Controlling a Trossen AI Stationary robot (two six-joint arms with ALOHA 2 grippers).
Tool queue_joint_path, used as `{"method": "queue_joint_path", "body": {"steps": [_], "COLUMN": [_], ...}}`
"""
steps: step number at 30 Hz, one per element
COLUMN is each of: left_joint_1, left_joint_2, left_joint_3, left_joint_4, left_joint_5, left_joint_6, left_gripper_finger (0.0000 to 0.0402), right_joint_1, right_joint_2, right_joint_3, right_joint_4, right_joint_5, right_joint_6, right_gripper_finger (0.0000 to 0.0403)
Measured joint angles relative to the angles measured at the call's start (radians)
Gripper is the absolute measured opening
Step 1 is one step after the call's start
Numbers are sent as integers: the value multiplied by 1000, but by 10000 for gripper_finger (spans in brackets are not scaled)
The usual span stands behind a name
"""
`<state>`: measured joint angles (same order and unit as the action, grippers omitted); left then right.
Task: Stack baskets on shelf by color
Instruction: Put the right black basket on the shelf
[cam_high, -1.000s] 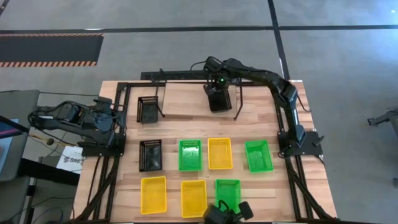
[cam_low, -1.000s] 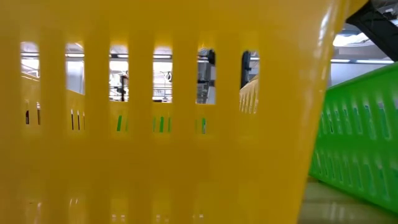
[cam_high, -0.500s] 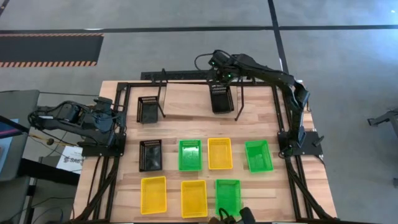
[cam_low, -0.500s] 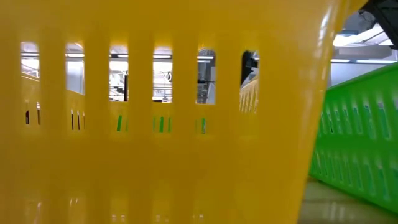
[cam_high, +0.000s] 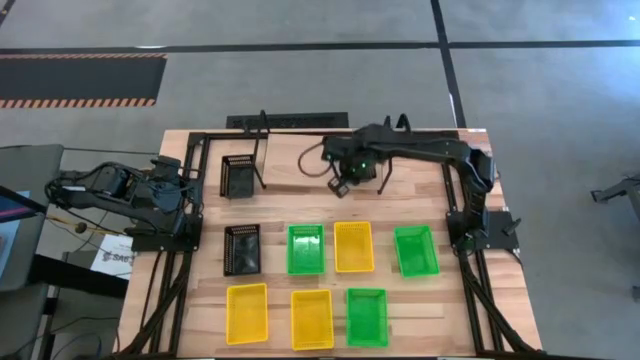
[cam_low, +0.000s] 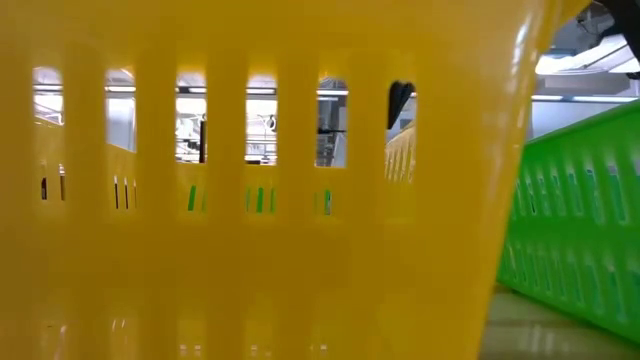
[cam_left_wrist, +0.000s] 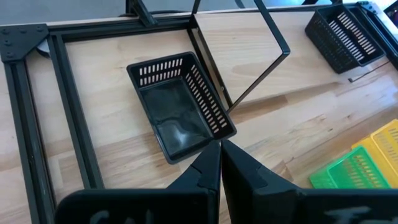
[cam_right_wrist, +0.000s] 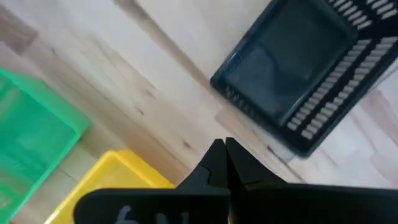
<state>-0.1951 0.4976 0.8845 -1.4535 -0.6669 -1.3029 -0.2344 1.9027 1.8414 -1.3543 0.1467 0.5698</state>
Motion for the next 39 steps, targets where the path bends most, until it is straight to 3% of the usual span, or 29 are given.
{"method": "queue_joint_path", "body": {"steps": [5,12,39], "left_joint_1": [0,0,0], "left_joint_2": [0,0,0], "left_joint_3": [0,0,0], "left_joint_4": [0,0,0], "left_joint_5": [7,28,29], "left_joint_6": [0,27,25], "left_gripper_finger": [0,0,0], "right_joint_1": [29,21,-38], "right_joint_2": [2,3,71], "right_joint_3": [-68,-184,-178], "right_joint_4": [3,152,406], "right_joint_5": [6,10,16], "right_joint_6": [35,45,-25], "right_gripper_finger": [0,0,0]}}
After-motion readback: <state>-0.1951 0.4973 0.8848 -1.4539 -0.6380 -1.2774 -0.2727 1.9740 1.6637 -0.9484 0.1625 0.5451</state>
